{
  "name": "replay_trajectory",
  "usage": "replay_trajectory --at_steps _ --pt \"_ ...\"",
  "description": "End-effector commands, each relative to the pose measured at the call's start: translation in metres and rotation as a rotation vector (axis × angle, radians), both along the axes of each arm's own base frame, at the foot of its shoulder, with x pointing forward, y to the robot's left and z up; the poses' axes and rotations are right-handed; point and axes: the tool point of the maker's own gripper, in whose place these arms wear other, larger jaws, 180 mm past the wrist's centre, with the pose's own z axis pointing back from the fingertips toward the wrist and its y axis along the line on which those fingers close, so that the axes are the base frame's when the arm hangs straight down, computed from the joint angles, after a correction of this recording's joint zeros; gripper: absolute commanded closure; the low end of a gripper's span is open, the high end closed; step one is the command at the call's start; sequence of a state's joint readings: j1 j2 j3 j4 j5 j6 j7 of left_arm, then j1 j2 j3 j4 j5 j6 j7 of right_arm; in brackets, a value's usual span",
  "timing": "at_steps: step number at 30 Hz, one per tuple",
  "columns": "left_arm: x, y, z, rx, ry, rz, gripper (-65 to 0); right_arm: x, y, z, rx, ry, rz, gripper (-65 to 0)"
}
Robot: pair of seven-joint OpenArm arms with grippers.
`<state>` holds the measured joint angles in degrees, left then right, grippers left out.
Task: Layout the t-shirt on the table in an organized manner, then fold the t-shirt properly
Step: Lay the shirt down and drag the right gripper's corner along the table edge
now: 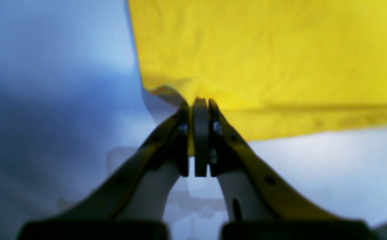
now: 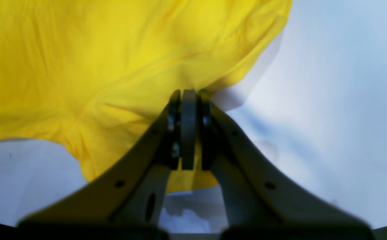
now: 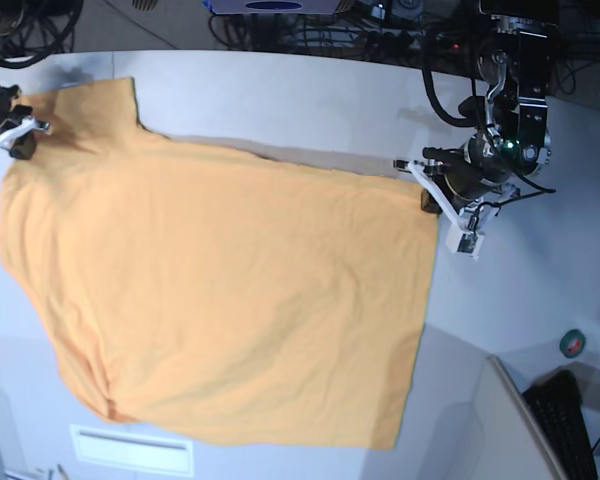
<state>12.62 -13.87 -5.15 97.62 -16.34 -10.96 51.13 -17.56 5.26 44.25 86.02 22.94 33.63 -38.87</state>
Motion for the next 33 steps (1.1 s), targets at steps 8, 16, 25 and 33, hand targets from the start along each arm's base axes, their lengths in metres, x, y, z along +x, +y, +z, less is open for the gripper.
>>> replay_trajectory --at_steps 8,16,25,33 --pt "-0.035 0.036 -0.012 0.039 0.054 0.074 0.0 -0.013 -0.005 -0.007 0.009 0.012 -0.012 0.0" --pt "-0.045 0.056 -0.014 0.059 0.072 0.121 0.0 -0.024 0.003 -0.018 0.037 0.058 -0.009 0.0" --pt "-0.054 0.091 -0.011 0.092 0.075 0.214 0.0 -0.032 0.002 0.034 -0.097 0.035 0.053 -22.7" --pt "-0.073 0.124 -0.023 0.106 0.125 0.321 0.0 0.057 -0.014 0.033 -0.102 -0.063 0.09 -5.9"
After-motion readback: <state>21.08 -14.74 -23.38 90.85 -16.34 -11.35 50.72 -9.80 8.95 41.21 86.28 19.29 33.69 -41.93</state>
